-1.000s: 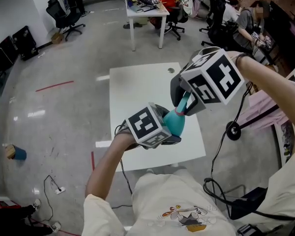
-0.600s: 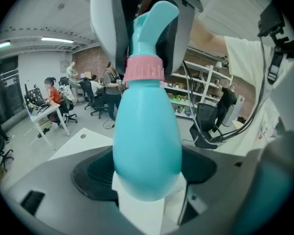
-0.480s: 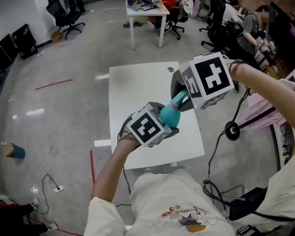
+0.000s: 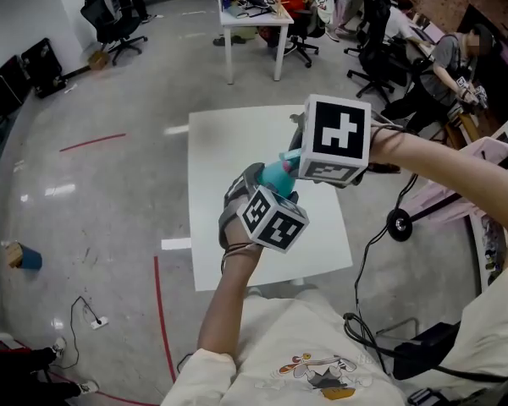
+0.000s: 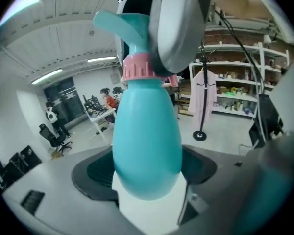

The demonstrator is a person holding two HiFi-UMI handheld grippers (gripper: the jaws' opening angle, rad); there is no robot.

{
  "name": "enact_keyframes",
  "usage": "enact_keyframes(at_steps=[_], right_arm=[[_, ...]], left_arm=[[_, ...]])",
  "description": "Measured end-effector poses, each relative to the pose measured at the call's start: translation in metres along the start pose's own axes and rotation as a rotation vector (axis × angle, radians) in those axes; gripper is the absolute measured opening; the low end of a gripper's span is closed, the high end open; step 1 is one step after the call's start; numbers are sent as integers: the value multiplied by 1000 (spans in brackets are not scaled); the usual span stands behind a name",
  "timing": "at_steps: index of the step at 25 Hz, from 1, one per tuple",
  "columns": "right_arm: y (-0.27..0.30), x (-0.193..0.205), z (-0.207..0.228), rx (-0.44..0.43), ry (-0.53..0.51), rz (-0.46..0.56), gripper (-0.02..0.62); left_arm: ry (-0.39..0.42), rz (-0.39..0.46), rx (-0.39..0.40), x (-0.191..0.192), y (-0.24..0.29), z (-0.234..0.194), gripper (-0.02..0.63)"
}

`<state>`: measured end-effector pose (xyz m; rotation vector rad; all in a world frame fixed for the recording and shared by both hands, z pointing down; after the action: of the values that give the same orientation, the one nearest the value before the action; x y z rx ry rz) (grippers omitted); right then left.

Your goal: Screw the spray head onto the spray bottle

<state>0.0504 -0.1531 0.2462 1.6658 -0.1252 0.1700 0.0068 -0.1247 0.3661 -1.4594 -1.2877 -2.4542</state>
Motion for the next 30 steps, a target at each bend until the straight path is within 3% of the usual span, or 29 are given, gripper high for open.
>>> enact_keyframes(at_steps=[3,6,11,17,20,25,30], right_arm=[[4,4,3,7,162,75,130],[10,4,6,-25,293,117,130],[14,3,5,-61,273,93,158],[0,2,6,-27,252,135,190],[-19,3,5,-16,192,184,190],[-54,4,0,-60,18,240,189],[-83,4,-11,-24,-287,299,189]], left_arm=[[-18,-5,-89,1,2,-2,385],[-26,0,-76,7,3,-6,385],[-40,18,-36,8,6,-8,385],[-70,49,32,9,3,-8,385],[-75,79,131,12,1,-8,385],[-8,85,259,14,0,-21,385],[116,121,476,18,-12,-29,385]])
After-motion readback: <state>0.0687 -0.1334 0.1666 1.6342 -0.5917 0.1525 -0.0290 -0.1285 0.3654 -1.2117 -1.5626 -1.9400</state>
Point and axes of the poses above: the fingertips, and each gripper's own axes: y forward along the fingers, z to its right, x out of its underside, the point moved 9 cm from there along -y, backward along the fingers, and after that the axes turned 1 degree about -z, right-handed, at the moved point
